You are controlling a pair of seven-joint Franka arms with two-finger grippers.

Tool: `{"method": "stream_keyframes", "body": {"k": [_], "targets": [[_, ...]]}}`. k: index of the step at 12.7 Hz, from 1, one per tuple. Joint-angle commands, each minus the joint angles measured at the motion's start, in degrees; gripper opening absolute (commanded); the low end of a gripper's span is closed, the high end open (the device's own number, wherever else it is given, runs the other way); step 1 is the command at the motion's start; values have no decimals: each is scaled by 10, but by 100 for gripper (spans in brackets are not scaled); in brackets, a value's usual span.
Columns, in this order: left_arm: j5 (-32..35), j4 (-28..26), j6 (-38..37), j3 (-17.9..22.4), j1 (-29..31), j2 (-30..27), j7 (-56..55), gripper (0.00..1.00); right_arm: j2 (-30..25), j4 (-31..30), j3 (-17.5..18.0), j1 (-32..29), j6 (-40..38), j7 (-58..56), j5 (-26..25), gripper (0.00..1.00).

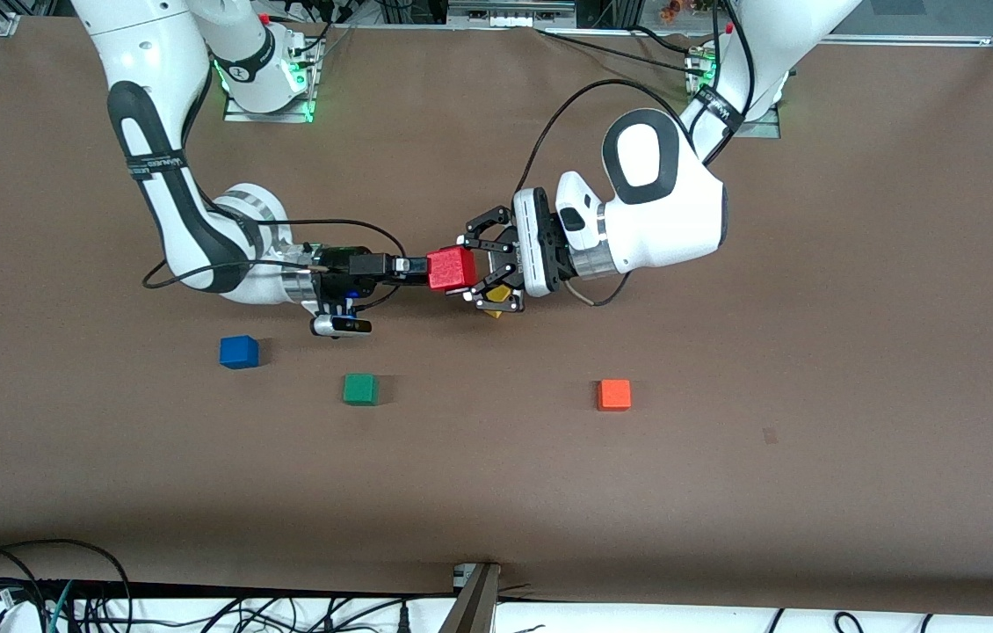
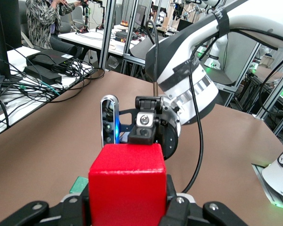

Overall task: Pass red block to right arm, stack on blue
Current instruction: 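Rotate the red cube with the left gripper while the right gripper approaches, then grasp the red cube with the right gripper and open the left gripper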

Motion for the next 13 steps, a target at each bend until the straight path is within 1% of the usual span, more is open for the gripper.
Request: {"method": "stream_keyframes", "body": {"k": [1,4,6,11,12,13], "targets": [[-28,28,5,1,-12,9,19,0,-6,-10,-1,11,20,-12,25,100],[-30,29,5,1,-12,9,19,0,-10,-5,-2,10,20,4,28,100],[-30,29,4,1,-12,8,18,0,-14,2,-3,10,21,27,33,97],[-30,30,4,1,-12,8,14,0,-26,3,-6,8,21,37,34,63],[-30,30,4,1,-12,8,14,0,-27,4,-7,7,21,42,34,55],[-30,30,4,1,-12,8,14,0,-27,4,-7,7,20,43,34,44]]}}
